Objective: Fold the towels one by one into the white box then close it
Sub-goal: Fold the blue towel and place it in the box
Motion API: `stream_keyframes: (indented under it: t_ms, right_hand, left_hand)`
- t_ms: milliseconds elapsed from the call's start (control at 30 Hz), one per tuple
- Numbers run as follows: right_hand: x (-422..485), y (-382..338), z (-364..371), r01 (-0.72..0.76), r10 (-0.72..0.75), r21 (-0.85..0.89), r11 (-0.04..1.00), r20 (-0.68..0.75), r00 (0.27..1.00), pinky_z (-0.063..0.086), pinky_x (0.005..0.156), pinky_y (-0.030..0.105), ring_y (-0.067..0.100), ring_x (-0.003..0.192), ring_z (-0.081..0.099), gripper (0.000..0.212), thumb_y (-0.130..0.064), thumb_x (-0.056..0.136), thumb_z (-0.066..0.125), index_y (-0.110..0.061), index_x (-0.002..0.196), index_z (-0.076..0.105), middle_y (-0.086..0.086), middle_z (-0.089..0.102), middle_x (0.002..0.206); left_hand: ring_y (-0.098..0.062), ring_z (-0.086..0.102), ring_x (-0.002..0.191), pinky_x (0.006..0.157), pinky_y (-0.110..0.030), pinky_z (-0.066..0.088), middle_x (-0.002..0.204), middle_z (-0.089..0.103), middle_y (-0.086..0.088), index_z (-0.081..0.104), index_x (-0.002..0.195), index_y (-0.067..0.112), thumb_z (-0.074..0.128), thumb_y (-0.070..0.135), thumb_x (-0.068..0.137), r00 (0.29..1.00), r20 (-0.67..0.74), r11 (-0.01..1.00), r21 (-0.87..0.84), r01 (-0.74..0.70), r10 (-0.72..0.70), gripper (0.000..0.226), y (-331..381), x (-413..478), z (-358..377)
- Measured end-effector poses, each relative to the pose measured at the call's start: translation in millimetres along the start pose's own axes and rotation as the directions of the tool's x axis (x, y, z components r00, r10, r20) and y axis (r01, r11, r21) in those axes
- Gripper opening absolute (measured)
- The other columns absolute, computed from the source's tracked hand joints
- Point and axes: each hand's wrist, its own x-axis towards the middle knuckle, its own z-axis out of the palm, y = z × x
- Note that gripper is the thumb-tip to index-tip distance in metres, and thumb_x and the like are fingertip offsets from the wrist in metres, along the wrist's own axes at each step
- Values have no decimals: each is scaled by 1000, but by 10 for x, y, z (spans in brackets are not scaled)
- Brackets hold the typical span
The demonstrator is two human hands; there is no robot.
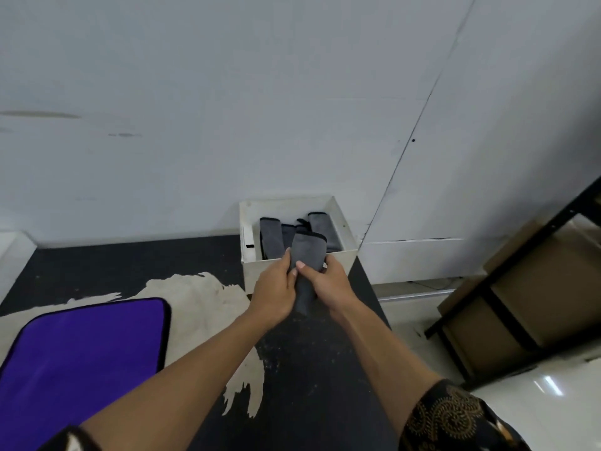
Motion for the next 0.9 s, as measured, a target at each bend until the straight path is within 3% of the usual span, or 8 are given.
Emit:
stream_keyframes:
  t_ms: [133, 233, 433, 500, 600, 733, 800, 900]
  right_hand:
    - [160, -97, -158, 28, -30, -41, 999, -27, 999, 60, 81, 37, 20, 98, 69, 35, -14, 89, 70, -15, 120, 53, 8, 69, 111]
    - [391, -207, -220, 65, -68, -43, 997, -71, 995, 59, 75, 30, 16, 96, 67, 33, -8, 92, 65, -13, 121, 50, 7, 66, 111]
    - [1073, -371, -26, 45, -46, -85, 995, -10, 999, 54, 66, 23, 13, 96, 63, 34, -10, 95, 61, -14, 127, 48, 2, 63, 115]
    - [1347, -345, 94, 12, -11, -109, 994, 16, 1000, 56, 73, 31, 18, 98, 63, 33, -10, 94, 61, -15, 124, 48, 3, 62, 115]
    - [1757, -242, 334, -31, 44, -166, 986, 79, 996, 58, 84, 43, 25, 100, 64, 40, -10, 92, 63, -17, 128, 47, 8, 61, 117]
    - [2145, -38, 635, -89, 143, -275, 957, 183, 973, 57, 87, 46, 26, 99, 62, 35, -7, 91, 61, -13, 124, 49, 8, 61, 110]
    - [2251, 32, 781, -135, 205, -298, 945, 216, 955, 56, 87, 45, 26, 95, 61, 36, -4, 89, 61, -7, 123, 50, 9, 61, 105]
    - [2377, 124, 953, -213, 289, -291, 933, 251, 924, 57, 86, 45, 28, 99, 63, 47, -16, 86, 67, -6, 128, 49, 13, 62, 118]
  left_hand:
    - [-23, 46, 132, 107, -34, 41, 150, 43, -4, 17, 155, 20, 42, 24, 102, 995, 58, 996, -41, 79, -77, 58, 143, 119, 73]
    - [-22, 45, 133, 107, -34, 42, 151, 40, -2, 20, 154, 22, 45, 22, 101, 992, 72, 991, -76, 111, -106, 59, 164, 257, 59]
    - [-17, 59, 105, 84, -22, 40, 114, 63, -1, 47, 140, 18, 55, 21, 97, 958, -84, 961, -62, 268, -272, 44, 85, 601, -175]
    - [-16, 60, 96, 80, -24, 41, 101, 63, 4, 51, 135, 17, 57, 20, 95, 926, -176, 942, -43, 332, -334, 41, 8, 716, -263]
    - [-13, 59, 94, 81, -25, 44, 102, 63, 4, 54, 131, 18, 56, 18, 93, 848, -331, 906, -61, 419, -414, 38, -128, 834, -386]
    - [-17, 63, 88, 75, -45, 58, 97, 62, 5, 57, 122, 21, 54, 12, 89, 741, -483, 877, -140, 460, -466, 34, -312, 857, -482]
    - [-15, 62, 90, 83, -41, 56, 98, 62, 3, 57, 122, 20, 55, 7, 89, 702, -525, 864, -146, 482, -481, 35, -416, 823, -496]
    - [-13, 60, 93, 86, -32, 53, 100, 62, 2, 57, 122, 18, 56, 4, 90, 663, -552, 842, -146, 519, -505, 35, -550, 739, -509]
